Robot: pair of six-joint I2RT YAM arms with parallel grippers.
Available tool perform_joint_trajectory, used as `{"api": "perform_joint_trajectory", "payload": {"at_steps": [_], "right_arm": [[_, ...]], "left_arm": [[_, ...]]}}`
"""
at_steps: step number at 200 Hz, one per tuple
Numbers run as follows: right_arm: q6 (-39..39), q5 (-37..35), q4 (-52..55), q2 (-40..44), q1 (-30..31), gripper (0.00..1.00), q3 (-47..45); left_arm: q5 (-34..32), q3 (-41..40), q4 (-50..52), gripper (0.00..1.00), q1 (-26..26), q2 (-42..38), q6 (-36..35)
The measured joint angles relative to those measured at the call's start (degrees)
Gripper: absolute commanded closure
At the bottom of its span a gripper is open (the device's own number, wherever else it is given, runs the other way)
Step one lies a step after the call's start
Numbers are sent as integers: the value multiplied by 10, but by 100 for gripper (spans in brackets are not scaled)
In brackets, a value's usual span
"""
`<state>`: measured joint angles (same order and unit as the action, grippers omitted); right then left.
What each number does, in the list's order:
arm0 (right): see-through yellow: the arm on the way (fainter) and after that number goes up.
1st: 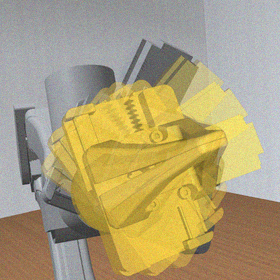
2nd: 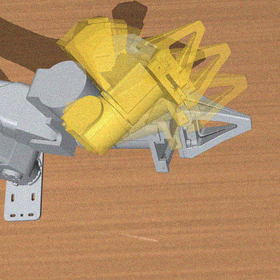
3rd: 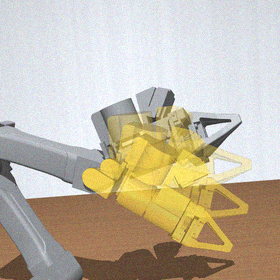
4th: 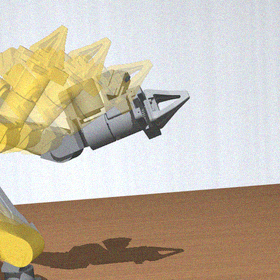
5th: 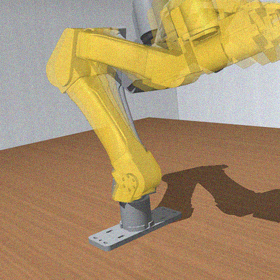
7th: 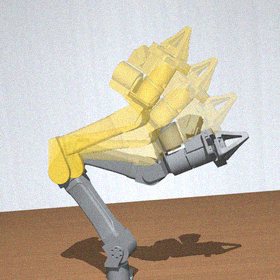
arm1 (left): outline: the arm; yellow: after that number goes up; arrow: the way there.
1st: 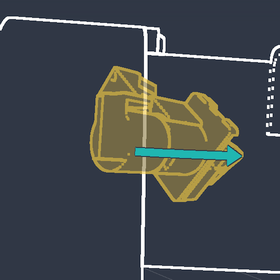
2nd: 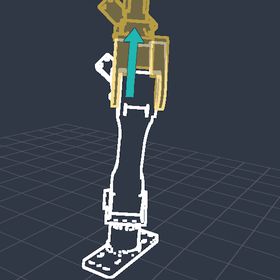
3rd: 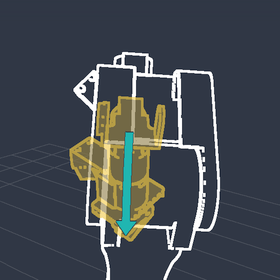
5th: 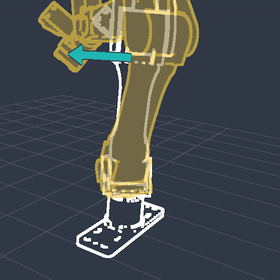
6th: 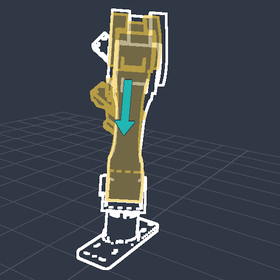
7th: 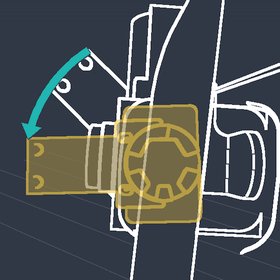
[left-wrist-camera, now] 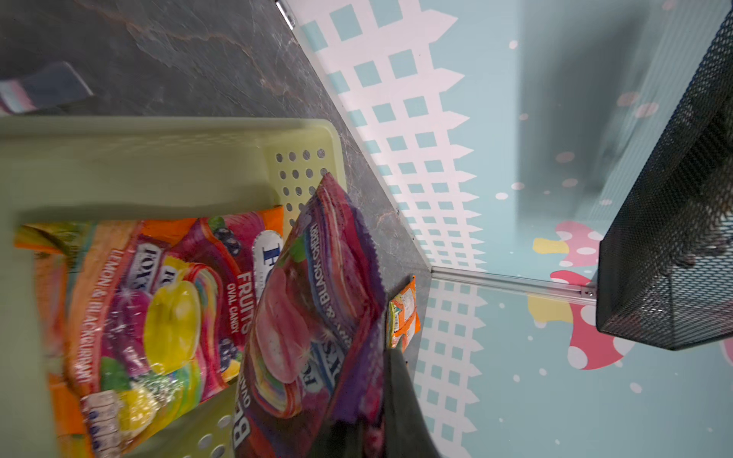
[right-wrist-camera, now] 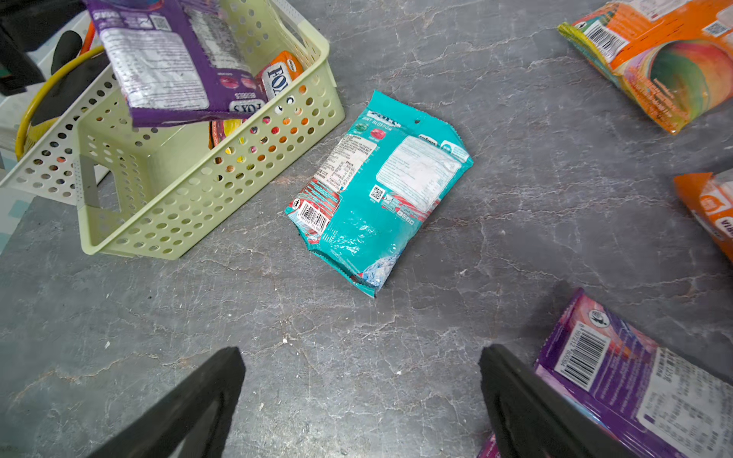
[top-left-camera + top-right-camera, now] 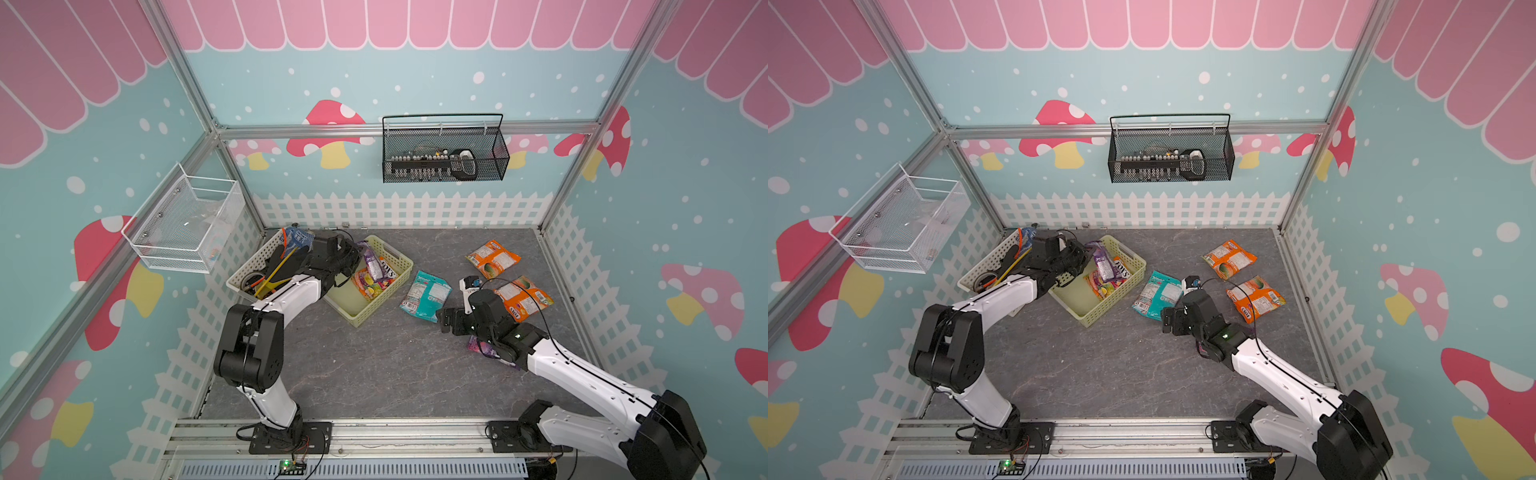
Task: Put the candies in the basket
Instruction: Place the candy in the basket.
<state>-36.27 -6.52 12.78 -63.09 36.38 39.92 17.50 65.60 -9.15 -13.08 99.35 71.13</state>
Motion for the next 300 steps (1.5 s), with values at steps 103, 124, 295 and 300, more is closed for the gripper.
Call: {"api": "perform_joint_trajectory", "payload": {"at_steps": [103, 124, 295, 300], "right_arm": [[-1, 11, -4, -4, 0, 1, 0], [-2, 14, -4, -4, 0, 1, 0], [-38, 36, -10, -43, 0, 1, 0], [-43, 36, -11, -45, 0, 1, 0]], "left_arm": [[-9, -49, -54, 72, 10, 62, 16], [-8, -49, -51, 66, 16, 66, 9], [-52, -48, 81, 29, 49, 26, -120], [-56, -48, 88, 29, 49, 14, -134]]}}
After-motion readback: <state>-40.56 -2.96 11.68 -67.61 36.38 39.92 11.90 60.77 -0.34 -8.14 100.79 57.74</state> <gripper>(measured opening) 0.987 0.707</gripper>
